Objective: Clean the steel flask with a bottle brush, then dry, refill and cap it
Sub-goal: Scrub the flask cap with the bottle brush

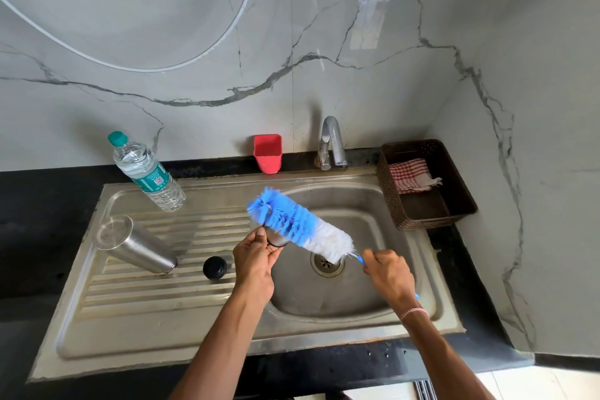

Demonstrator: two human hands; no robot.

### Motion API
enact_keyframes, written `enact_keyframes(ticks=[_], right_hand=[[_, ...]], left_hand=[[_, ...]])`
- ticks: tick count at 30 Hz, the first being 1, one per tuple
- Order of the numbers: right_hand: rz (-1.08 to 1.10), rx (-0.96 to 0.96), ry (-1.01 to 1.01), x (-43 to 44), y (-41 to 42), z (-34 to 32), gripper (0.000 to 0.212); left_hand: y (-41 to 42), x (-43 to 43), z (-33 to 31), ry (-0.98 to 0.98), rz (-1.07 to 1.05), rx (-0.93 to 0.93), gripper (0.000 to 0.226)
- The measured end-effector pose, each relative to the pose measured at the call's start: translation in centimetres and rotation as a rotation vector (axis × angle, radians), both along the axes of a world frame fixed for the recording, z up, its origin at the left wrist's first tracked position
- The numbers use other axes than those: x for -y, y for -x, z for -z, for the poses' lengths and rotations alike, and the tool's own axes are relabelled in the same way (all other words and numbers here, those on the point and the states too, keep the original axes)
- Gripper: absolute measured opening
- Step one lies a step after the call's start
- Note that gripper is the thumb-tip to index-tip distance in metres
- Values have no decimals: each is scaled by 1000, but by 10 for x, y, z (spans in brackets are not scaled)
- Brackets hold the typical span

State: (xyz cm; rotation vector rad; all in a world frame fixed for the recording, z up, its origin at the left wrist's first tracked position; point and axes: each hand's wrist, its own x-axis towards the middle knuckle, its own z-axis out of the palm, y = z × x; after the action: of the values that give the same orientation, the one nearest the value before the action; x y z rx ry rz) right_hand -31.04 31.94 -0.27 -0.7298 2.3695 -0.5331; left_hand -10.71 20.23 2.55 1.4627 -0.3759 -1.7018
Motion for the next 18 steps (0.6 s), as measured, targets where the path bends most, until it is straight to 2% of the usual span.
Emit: enact_keyframes(ticks=[5,12,18], right_hand=[[20,24,-29,-38,18,9,44],[19,67,46,12,-10,-9,43],[26,111,-27,-35,7,17,48]], left_hand=[[-16,11,-1,-29,-81,-7,23],[13,-9,4,-8,65,36,20],[-15,9,2,-46,-74,-20,23]])
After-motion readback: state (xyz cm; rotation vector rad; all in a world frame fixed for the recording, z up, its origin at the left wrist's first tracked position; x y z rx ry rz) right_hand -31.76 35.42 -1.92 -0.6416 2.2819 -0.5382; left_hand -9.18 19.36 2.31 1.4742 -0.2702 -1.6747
